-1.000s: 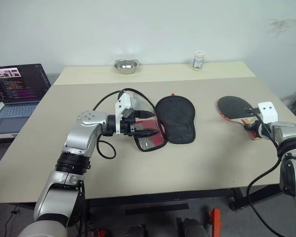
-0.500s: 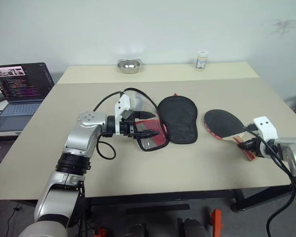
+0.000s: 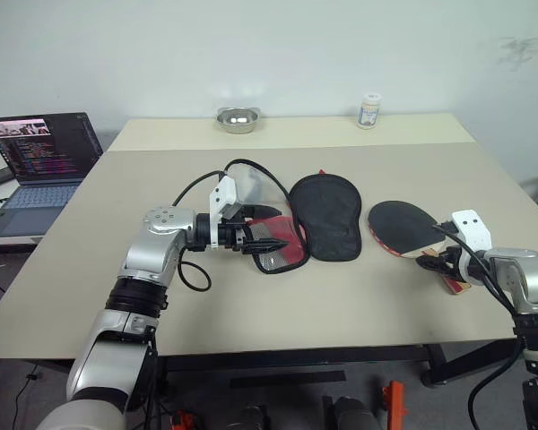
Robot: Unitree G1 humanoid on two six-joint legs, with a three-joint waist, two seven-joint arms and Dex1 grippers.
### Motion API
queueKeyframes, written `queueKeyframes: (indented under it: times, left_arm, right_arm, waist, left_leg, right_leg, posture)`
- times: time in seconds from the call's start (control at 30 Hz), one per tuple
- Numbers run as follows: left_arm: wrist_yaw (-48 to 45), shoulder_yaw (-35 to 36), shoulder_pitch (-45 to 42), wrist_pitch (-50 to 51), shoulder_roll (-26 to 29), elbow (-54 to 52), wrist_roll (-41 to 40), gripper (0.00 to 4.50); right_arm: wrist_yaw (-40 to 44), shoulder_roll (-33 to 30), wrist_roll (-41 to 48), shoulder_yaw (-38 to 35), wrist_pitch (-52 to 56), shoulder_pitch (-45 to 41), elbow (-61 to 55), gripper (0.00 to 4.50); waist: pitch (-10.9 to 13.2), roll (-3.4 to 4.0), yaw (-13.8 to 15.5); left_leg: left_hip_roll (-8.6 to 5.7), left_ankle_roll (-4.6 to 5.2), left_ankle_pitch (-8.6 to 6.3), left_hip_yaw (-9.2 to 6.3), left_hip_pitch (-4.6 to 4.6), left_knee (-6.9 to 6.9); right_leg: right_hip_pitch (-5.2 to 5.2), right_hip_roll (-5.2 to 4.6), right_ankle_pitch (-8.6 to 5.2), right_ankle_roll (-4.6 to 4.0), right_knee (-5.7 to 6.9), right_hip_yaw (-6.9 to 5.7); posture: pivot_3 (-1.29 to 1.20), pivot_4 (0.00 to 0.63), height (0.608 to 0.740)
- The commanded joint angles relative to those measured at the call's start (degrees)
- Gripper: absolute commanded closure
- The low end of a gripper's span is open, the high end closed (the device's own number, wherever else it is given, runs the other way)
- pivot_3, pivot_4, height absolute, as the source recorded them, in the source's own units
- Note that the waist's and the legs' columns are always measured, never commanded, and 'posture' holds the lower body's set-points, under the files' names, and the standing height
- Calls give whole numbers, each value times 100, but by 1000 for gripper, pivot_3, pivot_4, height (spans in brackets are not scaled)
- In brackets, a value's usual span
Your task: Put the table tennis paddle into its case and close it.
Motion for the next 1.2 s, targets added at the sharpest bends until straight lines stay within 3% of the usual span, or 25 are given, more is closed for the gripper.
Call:
queueKeyframes:
  times: [0.03,0.23,0.53,0.73,0.97,1.2]
  left_arm:
    - [6,180,7,-88,93,-115,-41,599]
    - [73,226,142,53,164,-386,-94,599]
    - [97,496,183,404,404,-646,-305,599]
    - [139,552,128,380,495,-523,-280,599]
    - [167,516,92,306,480,-449,-233,599]
    - [169,528,167,201,513,-397,-207,599]
  right_arm:
    - [-24,-79,21,57,-95,-65,-13,1662]
    - [-160,-28,49,27,-28,-21,-95,3385]
    - [-583,165,419,-543,729,-701,-964,3416]
    - [-1434,1533,596,-798,1543,-1426,-1703,3417]
    - [-2477,3138,298,-560,824,-1545,-1235,3417]
    - [-2987,3633,70,-392,-349,-1630,-137,3417]
  waist:
    - [0,0,0]
    - [0,-1,1]
    - [1,1,-9]
    - [-1,2,-34]
    - [0,3,6]
    - [-1,3,-3]
  left_leg:
    - [0,0,0,0,0,0]
    - [0,1,0,-2,1,2]
    - [0,1,0,0,-1,2]
    - [5,0,0,-2,0,-3]
    - [-2,-20,12,-7,-16,-1]
    - [-3,-22,13,-6,-22,-3]
  right_leg:
    - [1,0,0,0,0,1]
    - [3,0,0,0,1,-1]
    - [-2,0,1,0,3,2]
    - [-7,3,2,-3,3,4]
    - [-21,-3,3,-3,4,-1]
    - [-30,-3,3,-3,4,-2]
  posture:
    - [0,150,740]
    - [0,150,740]
    - [0,150,740]
    - [0,150,740]
    - [0,150,740]
    - [0,150,740]
